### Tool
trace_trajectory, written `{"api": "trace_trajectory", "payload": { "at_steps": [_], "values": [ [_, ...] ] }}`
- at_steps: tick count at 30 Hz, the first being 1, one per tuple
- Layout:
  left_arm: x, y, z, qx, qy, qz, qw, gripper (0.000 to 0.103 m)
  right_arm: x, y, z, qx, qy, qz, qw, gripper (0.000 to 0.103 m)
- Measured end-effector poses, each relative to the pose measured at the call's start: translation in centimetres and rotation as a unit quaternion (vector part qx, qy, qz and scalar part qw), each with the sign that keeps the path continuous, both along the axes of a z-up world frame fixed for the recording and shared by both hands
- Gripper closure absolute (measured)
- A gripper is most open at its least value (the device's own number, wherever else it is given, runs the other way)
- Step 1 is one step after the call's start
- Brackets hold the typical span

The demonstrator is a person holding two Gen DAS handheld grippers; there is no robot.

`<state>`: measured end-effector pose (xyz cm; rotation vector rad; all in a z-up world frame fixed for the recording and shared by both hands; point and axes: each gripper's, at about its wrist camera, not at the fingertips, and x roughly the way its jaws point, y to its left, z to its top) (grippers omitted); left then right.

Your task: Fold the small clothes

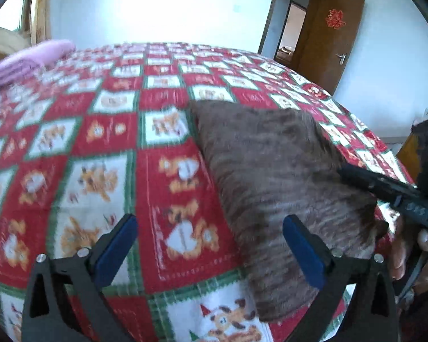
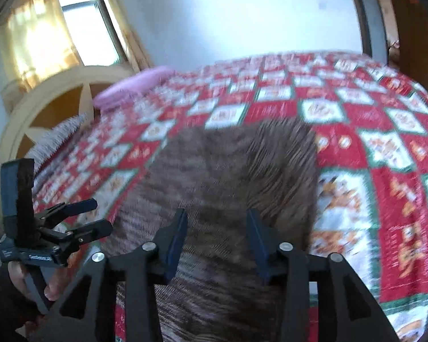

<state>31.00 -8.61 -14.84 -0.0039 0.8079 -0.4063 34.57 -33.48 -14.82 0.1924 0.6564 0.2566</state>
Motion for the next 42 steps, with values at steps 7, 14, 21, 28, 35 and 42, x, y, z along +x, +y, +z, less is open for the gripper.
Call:
{"api": "trace_trajectory", "payload": {
  "at_steps": [7, 14, 21, 28, 35, 42],
  "values": [
    [3.0, -3.2, -1.3, 0.050, 0.000, -0.011, 0.9987, 0.000, 1.5, -5.5, -0.3, 0.089, 0.022, -0.074, 0.993, 0.058],
    [3.0, -3.8, -2.3, 0.047, -0.001, -0.022, 0.9987, 0.000, 4.2, -6.5, -3.4, 0.120, 0.087, -0.077, 0.986, 0.058],
    [3.6, -3.5, -2.8, 0.016, 0.024, -0.028, 0.9992, 0.000, 5.5, -7.7, -3.8, 0.150, 0.100, -0.083, 0.980, 0.058],
    [3.6, -3.5, -2.9, 0.014, 0.026, -0.031, 0.9991, 0.000, 7.9, -6.7, -3.8, 0.139, 0.106, -0.071, 0.982, 0.058],
    [3.7, -3.4, -3.0, 0.001, 0.030, -0.043, 0.9986, 0.000, 8.6, -8.4, -4.8, 0.203, 0.106, -0.049, 0.972, 0.062],
    [3.1, -3.8, -2.7, -0.018, 0.023, -0.081, 0.9963, 0.017, 8.5, -7.2, -4.8, 0.195, 0.090, -0.023, 0.977, 0.072]
  ]
}}
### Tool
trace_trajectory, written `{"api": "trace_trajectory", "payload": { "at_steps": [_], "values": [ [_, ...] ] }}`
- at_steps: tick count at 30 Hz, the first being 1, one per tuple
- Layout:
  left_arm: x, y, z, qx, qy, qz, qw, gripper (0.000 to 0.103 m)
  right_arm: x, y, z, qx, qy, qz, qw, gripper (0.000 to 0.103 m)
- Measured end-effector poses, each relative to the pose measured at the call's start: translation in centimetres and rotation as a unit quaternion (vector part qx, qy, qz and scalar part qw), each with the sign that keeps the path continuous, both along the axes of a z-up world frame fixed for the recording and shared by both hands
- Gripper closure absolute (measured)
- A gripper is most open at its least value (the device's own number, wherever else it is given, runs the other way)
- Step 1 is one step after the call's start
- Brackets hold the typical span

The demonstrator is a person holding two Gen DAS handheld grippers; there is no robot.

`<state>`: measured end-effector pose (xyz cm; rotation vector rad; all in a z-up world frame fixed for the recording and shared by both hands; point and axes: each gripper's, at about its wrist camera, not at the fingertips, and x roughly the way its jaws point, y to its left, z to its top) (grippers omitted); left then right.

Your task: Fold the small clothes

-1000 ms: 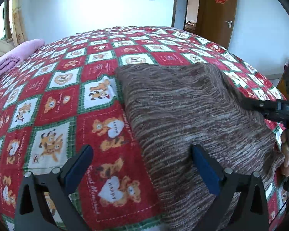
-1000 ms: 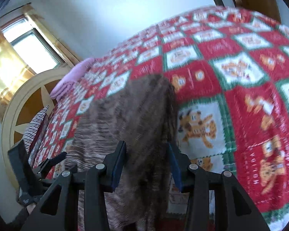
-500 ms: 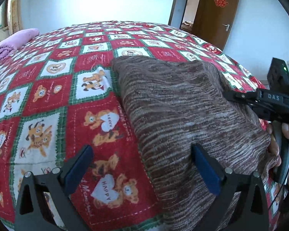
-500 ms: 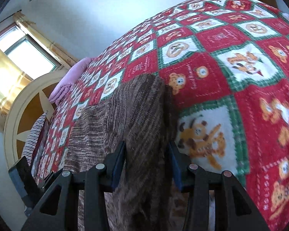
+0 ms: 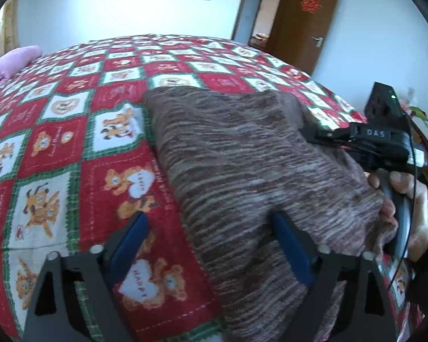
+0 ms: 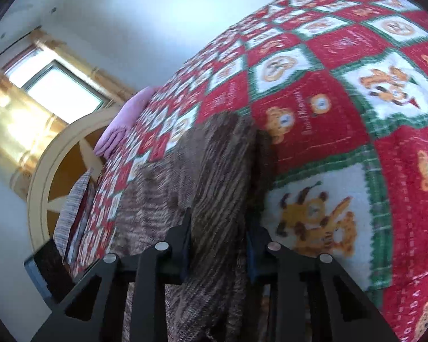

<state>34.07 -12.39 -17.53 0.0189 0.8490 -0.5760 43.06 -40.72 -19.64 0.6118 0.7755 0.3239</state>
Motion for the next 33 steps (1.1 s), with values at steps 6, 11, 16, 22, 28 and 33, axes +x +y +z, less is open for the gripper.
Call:
{"api": "trace_trajectory", "payload": {
  "at_steps": [6, 11, 16, 22, 28, 33],
  "values": [
    [0.1, 0.1, 0.1, -0.025, 0.012, -0.015, 0.9995, 0.030, 0.2, -0.6, -0.5, 0.016, 0.005, -0.016, 1.000, 0.074],
    [0.0, -0.6, 0.1, -0.011, 0.009, -0.012, 0.9998, 0.028, -0.1, -0.2, -0.2, 0.013, -0.011, 0.004, 1.000, 0.075],
    [0.2, 0.0, 0.2, -0.032, 0.015, -0.017, 0.9992, 0.040, 0.3, -0.6, -0.8, 0.024, 0.003, -0.008, 1.000, 0.077],
    [0.0, -1.0, 0.3, -0.016, 0.006, -0.022, 0.9996, 0.041, 0.0, -0.3, -0.5, 0.015, -0.009, 0.002, 1.000, 0.079],
    [-0.4, -1.3, 0.7, -0.013, 0.002, -0.024, 0.9996, 0.056, 0.3, -1.5, -1.3, 0.058, -0.003, 0.000, 0.998, 0.081],
    [-0.4, -1.3, 1.0, -0.014, 0.004, -0.020, 0.9997, 0.066, -0.1, -0.4, -0.5, 0.012, -0.014, -0.001, 1.000, 0.080]
  ]
}}
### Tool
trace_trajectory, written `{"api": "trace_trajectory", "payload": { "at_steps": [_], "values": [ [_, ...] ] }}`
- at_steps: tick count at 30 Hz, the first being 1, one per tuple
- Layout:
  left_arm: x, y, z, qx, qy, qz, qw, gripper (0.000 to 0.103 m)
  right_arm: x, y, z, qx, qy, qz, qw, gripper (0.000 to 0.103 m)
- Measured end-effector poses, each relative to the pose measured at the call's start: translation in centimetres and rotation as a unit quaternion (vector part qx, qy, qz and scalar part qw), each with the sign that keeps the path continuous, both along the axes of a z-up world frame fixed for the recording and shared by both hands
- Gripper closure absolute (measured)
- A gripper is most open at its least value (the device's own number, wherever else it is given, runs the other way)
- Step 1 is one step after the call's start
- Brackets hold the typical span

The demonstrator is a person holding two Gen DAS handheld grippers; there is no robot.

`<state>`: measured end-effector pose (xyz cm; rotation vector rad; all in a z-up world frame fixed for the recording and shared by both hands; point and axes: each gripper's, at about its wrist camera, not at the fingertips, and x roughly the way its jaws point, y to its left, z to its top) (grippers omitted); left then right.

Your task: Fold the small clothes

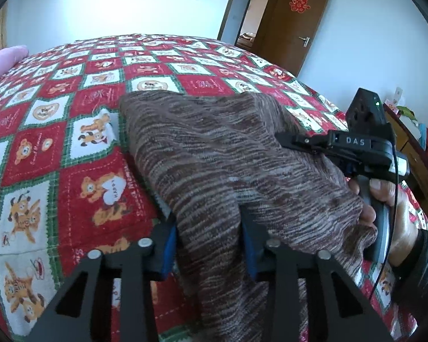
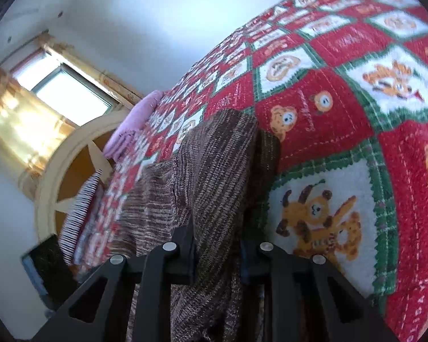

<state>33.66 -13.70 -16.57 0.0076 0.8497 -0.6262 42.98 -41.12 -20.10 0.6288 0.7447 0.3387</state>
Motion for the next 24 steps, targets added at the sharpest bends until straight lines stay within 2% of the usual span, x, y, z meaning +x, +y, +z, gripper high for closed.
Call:
{"api": "trace_trajectory", "payload": {
  "at_steps": [5, 9, 18, 24],
  "values": [
    [-0.3, -1.3, 0.7, 0.052, -0.005, 0.007, 0.9986, 0.070, 0.2, 0.6, 0.5, -0.034, 0.027, -0.031, 0.999, 0.081],
    [-0.6, -1.9, 1.0, 0.084, -0.015, 0.005, 0.9964, 0.071, 0.2, 0.5, 0.7, -0.022, 0.043, -0.048, 0.998, 0.081],
    [-1.8, -1.4, 2.2, 0.094, -0.035, 0.000, 0.9950, 0.075, -1.7, 2.0, 3.5, -0.046, 0.015, -0.048, 0.998, 0.082],
    [-2.8, -0.6, 3.5, 0.082, -0.036, 0.003, 0.9960, 0.075, -3.2, 2.5, 4.3, -0.038, 0.006, -0.050, 0.998, 0.082]
  ]
}}
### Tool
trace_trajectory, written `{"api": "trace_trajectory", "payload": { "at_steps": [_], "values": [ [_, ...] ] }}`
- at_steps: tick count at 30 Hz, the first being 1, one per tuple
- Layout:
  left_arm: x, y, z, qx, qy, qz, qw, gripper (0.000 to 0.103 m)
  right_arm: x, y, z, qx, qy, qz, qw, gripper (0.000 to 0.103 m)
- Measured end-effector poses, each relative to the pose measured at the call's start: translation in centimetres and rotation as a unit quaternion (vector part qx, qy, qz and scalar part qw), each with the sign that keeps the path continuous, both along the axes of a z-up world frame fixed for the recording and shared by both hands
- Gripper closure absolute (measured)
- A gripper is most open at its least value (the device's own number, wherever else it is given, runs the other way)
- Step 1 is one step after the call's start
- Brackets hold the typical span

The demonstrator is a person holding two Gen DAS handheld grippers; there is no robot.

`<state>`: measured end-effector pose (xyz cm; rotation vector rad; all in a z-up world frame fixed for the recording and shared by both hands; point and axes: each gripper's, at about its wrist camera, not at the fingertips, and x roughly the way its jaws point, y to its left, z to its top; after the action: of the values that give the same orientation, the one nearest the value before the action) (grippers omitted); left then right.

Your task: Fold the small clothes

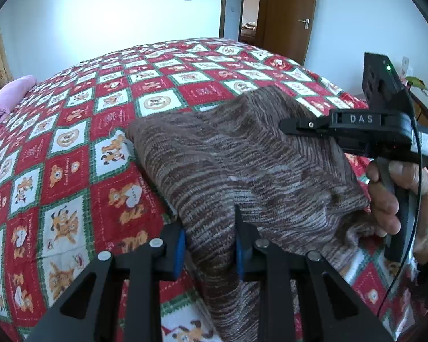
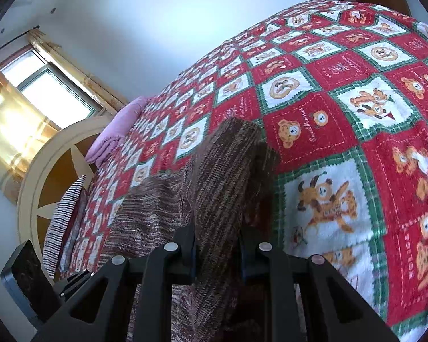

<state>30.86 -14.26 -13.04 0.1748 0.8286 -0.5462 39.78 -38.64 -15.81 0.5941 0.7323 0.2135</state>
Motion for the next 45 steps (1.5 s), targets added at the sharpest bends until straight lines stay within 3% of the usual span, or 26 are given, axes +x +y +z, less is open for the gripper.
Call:
{"api": "trace_trajectory", "payload": {
  "at_steps": [19, 29, 45],
  "values": [
    [-4.0, 3.5, 2.5, -0.032, -0.011, -0.002, 0.9994, 0.076, -5.0, 3.5, 3.0, -0.008, -0.036, 0.004, 0.999, 0.082],
    [-6.7, 7.9, 4.2, -0.066, -0.026, 0.014, 0.9974, 0.076, -7.2, 7.5, 5.4, -0.010, -0.062, 0.043, 0.997, 0.082],
    [-11.3, 15.0, 4.4, -0.091, -0.028, 0.055, 0.9939, 0.076, -9.4, 14.7, 5.3, 0.003, -0.072, 0.107, 0.992, 0.082]
  ]
}}
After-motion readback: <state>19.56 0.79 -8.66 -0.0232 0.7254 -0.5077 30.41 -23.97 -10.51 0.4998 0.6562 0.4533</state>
